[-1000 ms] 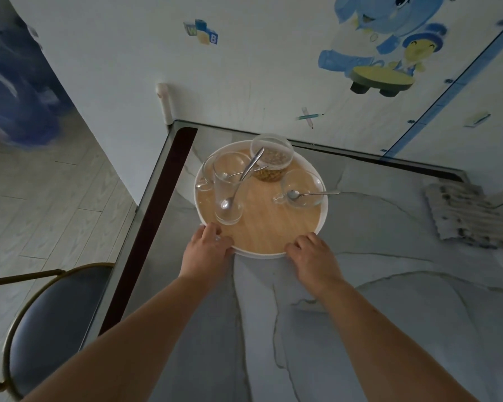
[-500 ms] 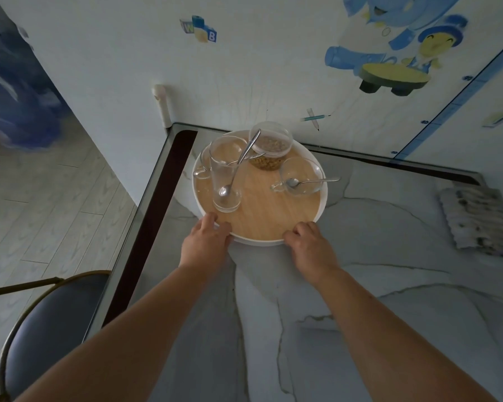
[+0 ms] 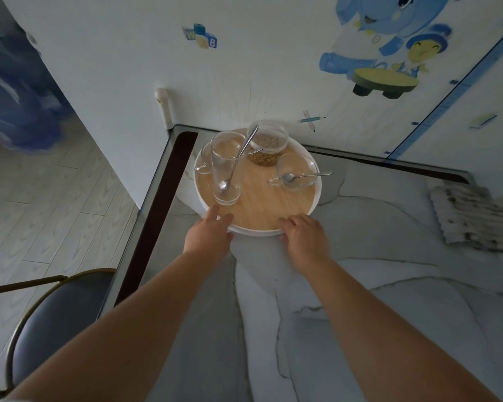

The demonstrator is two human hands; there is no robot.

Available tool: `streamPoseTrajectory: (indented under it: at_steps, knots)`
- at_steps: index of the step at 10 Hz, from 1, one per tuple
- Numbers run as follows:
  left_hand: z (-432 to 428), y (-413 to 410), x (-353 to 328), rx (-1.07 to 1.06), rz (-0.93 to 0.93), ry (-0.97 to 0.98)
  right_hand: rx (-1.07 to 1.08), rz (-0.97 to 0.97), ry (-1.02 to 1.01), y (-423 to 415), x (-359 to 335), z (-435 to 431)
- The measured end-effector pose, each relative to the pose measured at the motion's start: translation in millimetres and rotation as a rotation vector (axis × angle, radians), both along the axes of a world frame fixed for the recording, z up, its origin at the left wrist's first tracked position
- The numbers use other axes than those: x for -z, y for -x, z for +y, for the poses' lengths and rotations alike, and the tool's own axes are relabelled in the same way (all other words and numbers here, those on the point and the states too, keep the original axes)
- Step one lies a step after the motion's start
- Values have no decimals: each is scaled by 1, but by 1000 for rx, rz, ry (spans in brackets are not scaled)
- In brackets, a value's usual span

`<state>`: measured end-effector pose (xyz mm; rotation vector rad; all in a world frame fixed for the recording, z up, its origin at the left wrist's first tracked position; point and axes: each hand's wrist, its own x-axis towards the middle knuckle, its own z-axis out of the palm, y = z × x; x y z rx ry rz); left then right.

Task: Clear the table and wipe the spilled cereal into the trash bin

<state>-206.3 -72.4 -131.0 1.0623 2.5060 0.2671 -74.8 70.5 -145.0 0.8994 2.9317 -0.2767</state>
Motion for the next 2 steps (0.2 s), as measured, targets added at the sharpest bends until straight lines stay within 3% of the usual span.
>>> streamPoseTrajectory:
  at_steps: [1, 2]
  knots:
    - [-11, -11, -7, -20, 13, -60, 108, 128, 49, -15, -6, -16]
    - [-17, -25, -15, 28, -4, -96, 220, 86, 120, -27, -15, -27]
